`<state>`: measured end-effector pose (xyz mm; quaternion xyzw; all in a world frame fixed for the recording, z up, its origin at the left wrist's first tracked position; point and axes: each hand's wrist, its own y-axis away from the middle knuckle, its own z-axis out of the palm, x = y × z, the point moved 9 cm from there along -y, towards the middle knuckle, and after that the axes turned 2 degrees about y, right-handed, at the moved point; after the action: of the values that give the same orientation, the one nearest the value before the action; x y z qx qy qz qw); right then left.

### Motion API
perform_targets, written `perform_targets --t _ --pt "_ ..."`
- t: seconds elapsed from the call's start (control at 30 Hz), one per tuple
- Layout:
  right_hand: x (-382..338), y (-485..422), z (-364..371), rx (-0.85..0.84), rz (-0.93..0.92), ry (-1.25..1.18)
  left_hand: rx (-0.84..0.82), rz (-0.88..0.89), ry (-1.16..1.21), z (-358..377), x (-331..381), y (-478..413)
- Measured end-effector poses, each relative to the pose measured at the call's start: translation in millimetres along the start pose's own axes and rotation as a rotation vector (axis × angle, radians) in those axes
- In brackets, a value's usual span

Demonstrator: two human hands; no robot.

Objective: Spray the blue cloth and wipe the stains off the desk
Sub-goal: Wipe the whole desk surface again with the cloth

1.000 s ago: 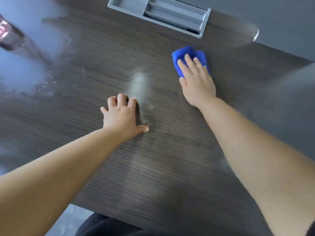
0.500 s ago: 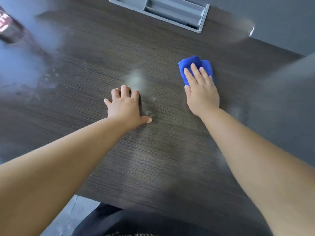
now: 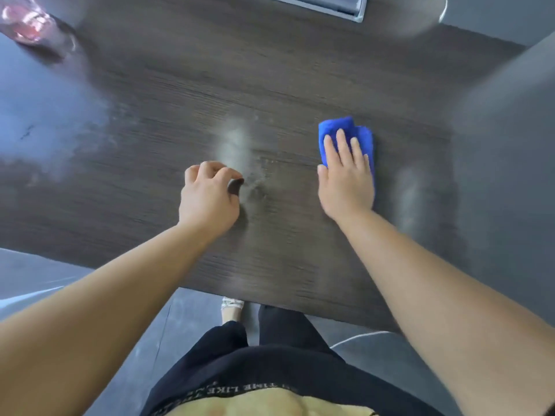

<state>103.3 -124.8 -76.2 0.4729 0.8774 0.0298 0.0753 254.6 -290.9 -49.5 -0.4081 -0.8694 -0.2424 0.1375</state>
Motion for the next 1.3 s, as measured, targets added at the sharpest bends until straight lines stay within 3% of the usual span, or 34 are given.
perform_targets --t 0.07,0.17,0.27,0.33,0.4,0.47,0.53,0.67,0.77,0.8,0.93,1.0,1.07,1.17,1.23,1.3 --pt "-55 21 11 -0.016 -0.019 -0.036 0.003 0.01 -0.009 2 -10 16" --pt "-126 86 23 -0.035 -0.352 -0.031 0.025 0.039 -0.025 1 -22 33" --pt "-108 132 26 -0.107 -0.552 0.007 0.03 0.063 -0.033 -5 -41 48" --pt "-66 127 20 -0.058 -0.455 0.002 0.016 0.063 -0.054 -8 -56 59" --pt "-36 105 15 -0.041 -0.188 -0.054 0.03 0.041 -0.068 -13 -72 68" --pt "-44 86 16 0.008 0.074 -0.052 0.042 0.017 -0.082 -17 -84 76" --pt "-90 84 24 0.005 0.115 -0.056 0.047 -0.003 -0.081 -19 -94 82" --pt "-185 131 36 -0.064 -0.398 -0.029 0.062 -0.033 -0.068 -25 -118 92" --pt "-157 133 31 -0.094 -0.616 0.03 0.049 -0.014 -0.106 -28 -128 95" --pt "-137 118 26 -0.065 -0.562 0.027 0.025 0.003 -0.122 -28 -130 95" --pt "-99 43 14 -0.06 -0.036 0.015 -0.02 0.042 -0.124 -31 -136 91" --pt "-136 23 14 -0.032 0.014 0.019 -0.016 0.045 -0.119 -33 -139 90" --pt "-189 24 25 -0.062 -0.098 0.003 -0.01 0.038 -0.108 -34 -141 89" --pt "-241 77 38 -0.119 -0.467 0.015 0.016 0.024 -0.067 -33 -142 89" --pt "-235 100 36 -0.123 -0.699 0.035 0.055 0.006 -0.011 -35 -143 88" --pt "-209 85 33 -0.122 -0.742 0.073 0.114 -0.044 0.087 -43 -150 89"
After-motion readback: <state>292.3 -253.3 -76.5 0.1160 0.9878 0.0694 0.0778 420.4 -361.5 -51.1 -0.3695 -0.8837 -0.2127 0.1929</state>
